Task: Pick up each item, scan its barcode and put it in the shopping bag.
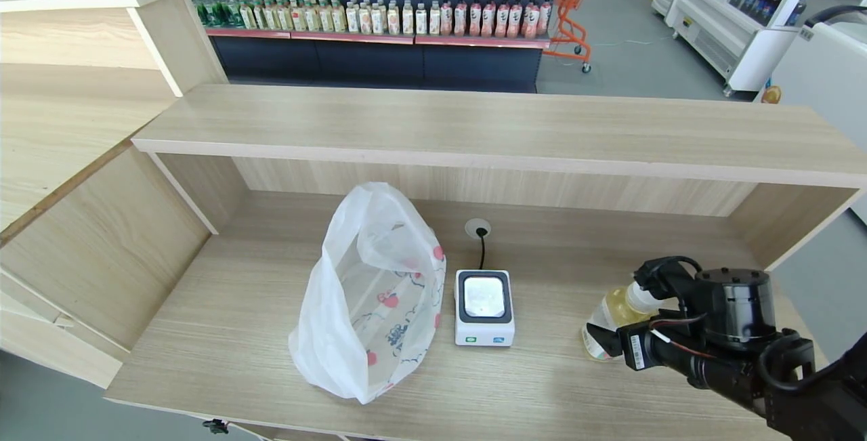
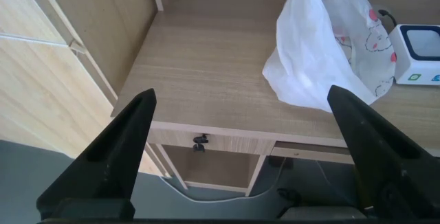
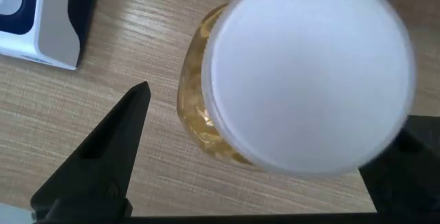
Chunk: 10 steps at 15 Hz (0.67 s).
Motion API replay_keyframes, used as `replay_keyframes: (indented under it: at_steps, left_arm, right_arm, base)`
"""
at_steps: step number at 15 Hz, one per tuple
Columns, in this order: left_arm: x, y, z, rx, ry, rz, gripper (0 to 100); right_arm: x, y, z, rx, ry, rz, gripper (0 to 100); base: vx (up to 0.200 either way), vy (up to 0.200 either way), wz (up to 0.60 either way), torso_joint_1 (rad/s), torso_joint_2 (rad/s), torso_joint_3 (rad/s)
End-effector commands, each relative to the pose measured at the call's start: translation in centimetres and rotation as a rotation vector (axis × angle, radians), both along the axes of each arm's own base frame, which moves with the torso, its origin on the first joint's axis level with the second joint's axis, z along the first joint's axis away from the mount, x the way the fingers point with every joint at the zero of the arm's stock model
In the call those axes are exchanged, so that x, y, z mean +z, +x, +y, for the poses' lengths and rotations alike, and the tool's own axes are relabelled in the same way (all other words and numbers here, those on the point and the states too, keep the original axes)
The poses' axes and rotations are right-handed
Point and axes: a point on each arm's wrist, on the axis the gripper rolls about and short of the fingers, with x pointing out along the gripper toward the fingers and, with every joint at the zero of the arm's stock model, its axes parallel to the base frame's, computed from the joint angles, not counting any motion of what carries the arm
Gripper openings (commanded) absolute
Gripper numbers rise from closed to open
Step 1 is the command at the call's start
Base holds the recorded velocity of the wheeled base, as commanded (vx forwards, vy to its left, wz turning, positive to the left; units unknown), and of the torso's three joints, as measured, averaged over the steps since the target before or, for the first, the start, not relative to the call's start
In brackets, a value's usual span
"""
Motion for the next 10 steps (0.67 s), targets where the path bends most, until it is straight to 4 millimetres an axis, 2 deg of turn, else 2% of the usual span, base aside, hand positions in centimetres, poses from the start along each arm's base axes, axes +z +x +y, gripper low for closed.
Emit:
replay_keyframes:
  at_steps: [1,10]
  left_arm:
    - [0.0,0.0,0.0,0.000,0.000,0.000,100]
    - [0.0,0.0,0.0,0.000,0.000,0.001,100]
  right_arm:
    - [-1.0,0.4,0.2,0.003,-0.009,0.026,100]
    - [-2.2,2.4,0.8,0.008,0.012,-0.067,100]
  base:
    - [0.000,0.000,0.00,0.000,0.00,0.000]
    - [0.000,0.000,0.00,0.000,0.00,0.000]
